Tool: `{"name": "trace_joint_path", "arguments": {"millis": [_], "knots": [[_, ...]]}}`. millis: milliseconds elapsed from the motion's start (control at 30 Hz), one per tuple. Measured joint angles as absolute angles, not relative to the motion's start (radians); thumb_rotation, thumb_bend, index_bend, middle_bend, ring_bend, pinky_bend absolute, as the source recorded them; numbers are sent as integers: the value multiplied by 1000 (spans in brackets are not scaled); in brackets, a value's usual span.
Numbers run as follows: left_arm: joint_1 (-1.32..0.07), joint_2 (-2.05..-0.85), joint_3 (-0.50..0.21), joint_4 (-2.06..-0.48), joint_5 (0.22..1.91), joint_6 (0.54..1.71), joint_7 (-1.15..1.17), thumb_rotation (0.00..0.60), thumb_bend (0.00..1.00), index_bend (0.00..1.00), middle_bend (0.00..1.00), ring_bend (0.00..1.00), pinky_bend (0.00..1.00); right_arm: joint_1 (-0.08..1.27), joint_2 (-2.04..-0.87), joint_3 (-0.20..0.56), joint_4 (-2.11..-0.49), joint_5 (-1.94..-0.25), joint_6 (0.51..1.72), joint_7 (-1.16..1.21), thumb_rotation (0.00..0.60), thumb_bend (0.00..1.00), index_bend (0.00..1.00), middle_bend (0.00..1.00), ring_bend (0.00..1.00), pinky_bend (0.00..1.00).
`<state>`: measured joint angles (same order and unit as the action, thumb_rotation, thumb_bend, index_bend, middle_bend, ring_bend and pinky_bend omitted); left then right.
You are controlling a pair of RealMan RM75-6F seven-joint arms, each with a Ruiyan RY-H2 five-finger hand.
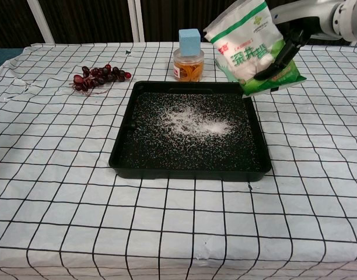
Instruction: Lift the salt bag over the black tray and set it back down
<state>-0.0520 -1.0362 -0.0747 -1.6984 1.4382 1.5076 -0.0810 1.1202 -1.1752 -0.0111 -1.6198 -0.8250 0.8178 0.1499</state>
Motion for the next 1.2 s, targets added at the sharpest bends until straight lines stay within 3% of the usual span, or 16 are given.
{"name": "trace_joint_path", "arguments": {"millis": [433, 933, 1200], "knots": [[-52, -1036, -76, -1699, 1436, 1507, -81, 600, 609, 221, 41, 0, 0, 913, -1295, 111, -1518, -918, 1024, 232, 600, 422, 542, 414, 537, 510], [-52, -1036, -75, -1700, 1436, 1505, -78, 600, 609, 221, 41, 0, 0, 718, -1429, 114, -1433, -1031, 1227, 225, 600, 396, 542, 382, 503, 510], [-52, -1036, -75, -1701, 1433, 1504, -79, 600, 610, 221, 41, 0, 0, 657, -1546, 117, -1281, -1069, 1238, 250, 600, 392, 542, 382, 504, 510]]}}
